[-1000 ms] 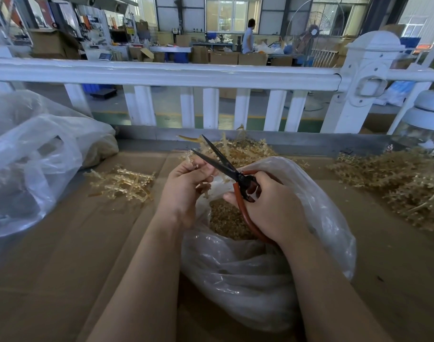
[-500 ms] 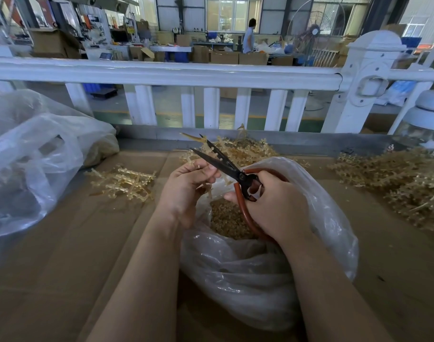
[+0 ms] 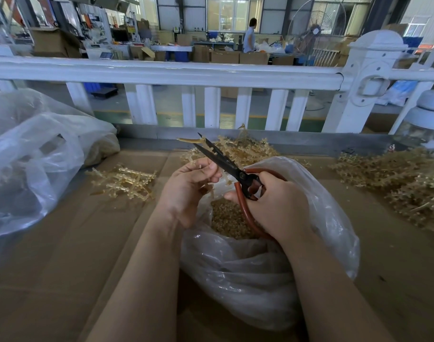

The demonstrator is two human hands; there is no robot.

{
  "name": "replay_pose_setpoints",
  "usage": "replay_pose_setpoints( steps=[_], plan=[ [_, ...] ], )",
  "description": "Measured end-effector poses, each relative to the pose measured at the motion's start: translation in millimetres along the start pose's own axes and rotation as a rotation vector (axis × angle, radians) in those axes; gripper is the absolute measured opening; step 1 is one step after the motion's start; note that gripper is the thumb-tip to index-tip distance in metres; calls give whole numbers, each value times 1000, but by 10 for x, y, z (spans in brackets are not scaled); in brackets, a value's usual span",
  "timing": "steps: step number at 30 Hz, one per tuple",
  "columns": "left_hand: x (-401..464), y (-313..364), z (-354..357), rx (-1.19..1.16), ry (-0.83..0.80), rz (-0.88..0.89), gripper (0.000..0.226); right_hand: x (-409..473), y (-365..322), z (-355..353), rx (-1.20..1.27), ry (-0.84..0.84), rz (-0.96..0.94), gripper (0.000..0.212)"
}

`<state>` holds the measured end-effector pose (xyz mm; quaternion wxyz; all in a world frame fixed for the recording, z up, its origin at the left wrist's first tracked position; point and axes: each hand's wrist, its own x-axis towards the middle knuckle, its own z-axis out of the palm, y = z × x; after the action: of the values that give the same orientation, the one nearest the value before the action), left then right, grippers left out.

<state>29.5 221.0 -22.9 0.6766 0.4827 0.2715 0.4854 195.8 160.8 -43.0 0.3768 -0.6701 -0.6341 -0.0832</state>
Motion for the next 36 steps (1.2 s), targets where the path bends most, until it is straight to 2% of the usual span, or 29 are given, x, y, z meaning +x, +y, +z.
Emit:
replay_pose_setpoints(
  steps=[4, 8, 13, 19, 24, 30, 36],
  plan=[
    [1, -6, 6, -14, 15, 26, 8, -10, 11, 4, -23, 33, -40, 81],
    [-4, -5, 35, 9, 34, 39, 13, -10, 31, 19, -36, 85, -68, 75],
    [-16, 13, 34, 60, 26, 35, 10, -16, 24, 21, -7, 112, -75, 71],
    [-17, 15, 5, 34, -23, 12, 12, -9, 20, 19, 21, 31, -46, 78],
    [-14, 16, -11, 11, -40, 14, 8, -3, 5, 6, 34, 12, -42, 68],
    [-33, 25, 3, 7, -59, 25, 9, -5, -1, -8, 25, -20, -8, 77],
    [-4, -14, 42, 180, 122, 126, 22, 4, 3, -14, 14, -34, 28, 80]
  ],
)
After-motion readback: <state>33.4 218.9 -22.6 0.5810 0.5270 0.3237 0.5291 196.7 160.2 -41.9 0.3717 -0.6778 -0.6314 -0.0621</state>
